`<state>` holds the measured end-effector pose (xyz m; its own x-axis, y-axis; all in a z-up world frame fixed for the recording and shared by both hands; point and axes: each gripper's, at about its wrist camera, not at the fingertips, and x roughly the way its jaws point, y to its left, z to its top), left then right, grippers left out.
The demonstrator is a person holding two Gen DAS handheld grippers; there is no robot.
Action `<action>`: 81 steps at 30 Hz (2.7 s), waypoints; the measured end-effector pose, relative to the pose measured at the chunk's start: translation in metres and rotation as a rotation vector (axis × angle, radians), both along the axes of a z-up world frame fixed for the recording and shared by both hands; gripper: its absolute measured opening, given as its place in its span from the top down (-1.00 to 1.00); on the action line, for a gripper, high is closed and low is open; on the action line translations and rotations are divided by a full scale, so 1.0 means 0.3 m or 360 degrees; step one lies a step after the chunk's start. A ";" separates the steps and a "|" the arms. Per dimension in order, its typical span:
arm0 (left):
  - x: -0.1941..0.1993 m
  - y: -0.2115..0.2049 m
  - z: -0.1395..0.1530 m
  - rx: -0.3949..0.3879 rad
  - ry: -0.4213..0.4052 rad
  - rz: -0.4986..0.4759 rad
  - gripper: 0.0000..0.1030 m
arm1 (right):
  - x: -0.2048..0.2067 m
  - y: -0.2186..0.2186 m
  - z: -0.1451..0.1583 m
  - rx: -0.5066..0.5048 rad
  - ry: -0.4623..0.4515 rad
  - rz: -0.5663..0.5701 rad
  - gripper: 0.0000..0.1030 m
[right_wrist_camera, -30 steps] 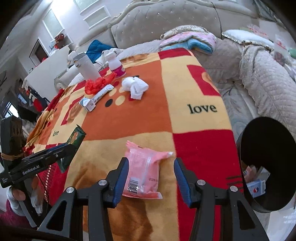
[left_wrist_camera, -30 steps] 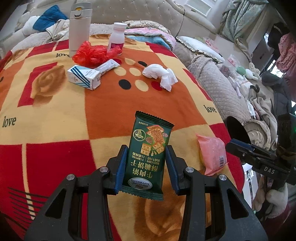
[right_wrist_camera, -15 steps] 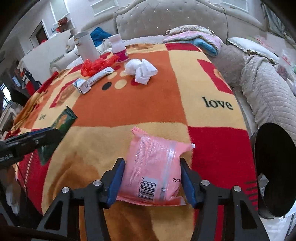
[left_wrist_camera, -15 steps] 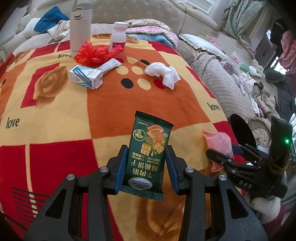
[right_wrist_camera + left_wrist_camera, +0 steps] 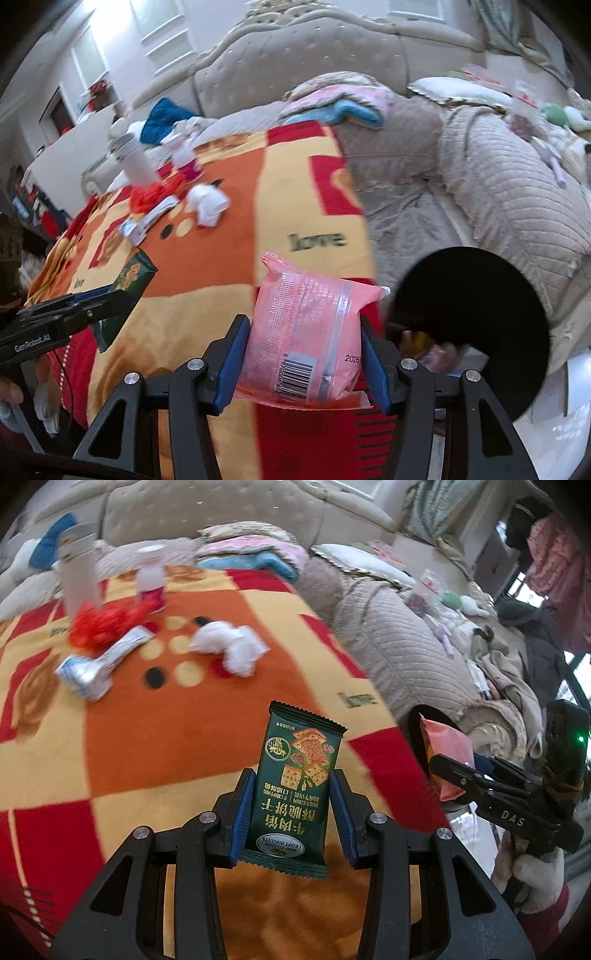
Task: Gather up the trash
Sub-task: 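Lift both packets and carry them toward the black bin, then open both tools over the black bin to drop the packets, then move both empty tools back over the blanket toward the medicine box and tissue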
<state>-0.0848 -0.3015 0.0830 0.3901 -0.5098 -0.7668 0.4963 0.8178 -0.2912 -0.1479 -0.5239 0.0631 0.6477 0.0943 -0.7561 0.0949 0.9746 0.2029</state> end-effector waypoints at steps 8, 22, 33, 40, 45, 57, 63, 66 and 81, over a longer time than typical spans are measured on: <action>0.010 -0.219 0.021 -0.0052 0.0009 -0.0154 0.26 | -0.072 -0.217 -0.002 -0.0024 0.0004 -0.0193 -0.08; 0.000 -0.572 -0.029 -0.0120 0.0125 -0.0389 0.26 | -0.098 -0.444 -0.096 0.0018 0.0090 -0.0391 -0.08; 0.020 -0.604 -0.068 -0.0173 0.0195 -0.0403 -0.14 | -0.101 -0.491 -0.141 0.0033 0.0111 -0.0505 -0.45; 0.022 -0.461 -0.057 -0.0092 0.0109 -0.0267 -0.14 | -0.090 -0.428 -0.184 0.0042 0.0164 -0.0435 -0.45; 0.026 -0.337 -0.063 -0.0009 0.0044 -0.0157 -0.14 | -0.067 -0.358 -0.167 0.0018 0.0160 -0.0370 -0.45; 0.069 -0.021 -0.081 0.0051 -0.0007 0.0130 -0.14 | 0.030 -0.116 -0.092 -0.0042 0.0117 -0.0150 -0.45; 0.086 0.116 -0.087 0.0045 0.0000 0.0231 -0.14 | 0.093 0.037 -0.082 -0.0080 0.0130 -0.0019 -0.45; 0.104 0.181 -0.088 0.0046 0.0002 0.0279 -0.14 | 0.125 0.105 -0.082 -0.0098 0.0142 0.0040 -0.45; 0.200 0.449 -0.107 -0.0030 0.0078 0.0524 -0.14 | 0.249 0.312 -0.076 -0.0151 0.0161 0.0212 -0.45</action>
